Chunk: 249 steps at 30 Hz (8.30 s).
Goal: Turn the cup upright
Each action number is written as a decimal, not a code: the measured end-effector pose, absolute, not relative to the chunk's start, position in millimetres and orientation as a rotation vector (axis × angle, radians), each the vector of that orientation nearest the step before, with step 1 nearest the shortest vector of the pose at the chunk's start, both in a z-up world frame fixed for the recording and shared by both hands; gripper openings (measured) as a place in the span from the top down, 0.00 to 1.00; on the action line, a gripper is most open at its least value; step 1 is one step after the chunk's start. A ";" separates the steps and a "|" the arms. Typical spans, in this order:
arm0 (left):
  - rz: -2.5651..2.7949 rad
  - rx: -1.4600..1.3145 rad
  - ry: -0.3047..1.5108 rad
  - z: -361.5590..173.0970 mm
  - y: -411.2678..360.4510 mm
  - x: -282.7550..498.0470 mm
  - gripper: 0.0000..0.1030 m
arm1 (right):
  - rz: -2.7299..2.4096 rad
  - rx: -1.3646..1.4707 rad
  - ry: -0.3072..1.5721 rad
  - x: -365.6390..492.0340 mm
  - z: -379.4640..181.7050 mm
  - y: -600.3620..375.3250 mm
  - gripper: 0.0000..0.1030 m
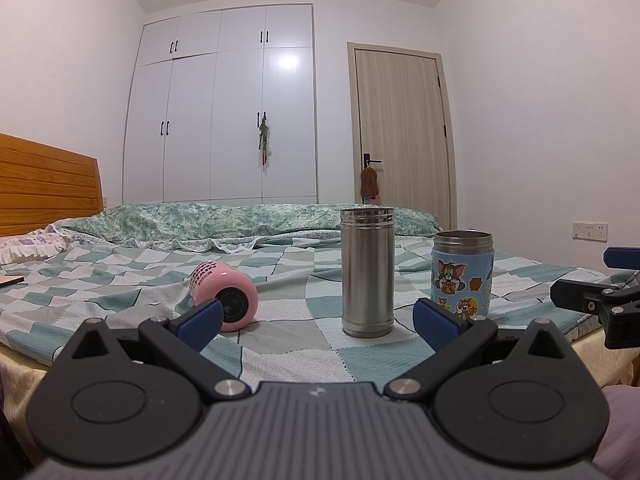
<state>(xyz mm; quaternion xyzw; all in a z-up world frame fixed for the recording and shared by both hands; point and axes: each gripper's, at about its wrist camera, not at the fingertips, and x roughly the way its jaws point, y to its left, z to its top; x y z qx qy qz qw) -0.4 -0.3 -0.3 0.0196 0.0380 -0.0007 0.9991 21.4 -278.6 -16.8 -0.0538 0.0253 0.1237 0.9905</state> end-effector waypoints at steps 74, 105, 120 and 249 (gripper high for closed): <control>0.116 0.035 0.114 54.2 136.2 40.9 0.00 | 0.688 -0.253 0.204 107.7 68.1 -88.9 0.00; 0.328 0.009 0.360 15.1 193.6 156.7 0.00 | 0.647 -0.246 0.497 279.3 36.1 21.4 0.00; 0.382 0.005 0.423 1.1 217.9 182.7 0.00 | 0.633 -0.271 0.633 329.5 -5.3 57.8 0.01; 0.109 0.036 1.021 38.5 17.3 197.1 0.14 | 0.511 -0.082 0.466 169.3 9.6 -241.8 0.00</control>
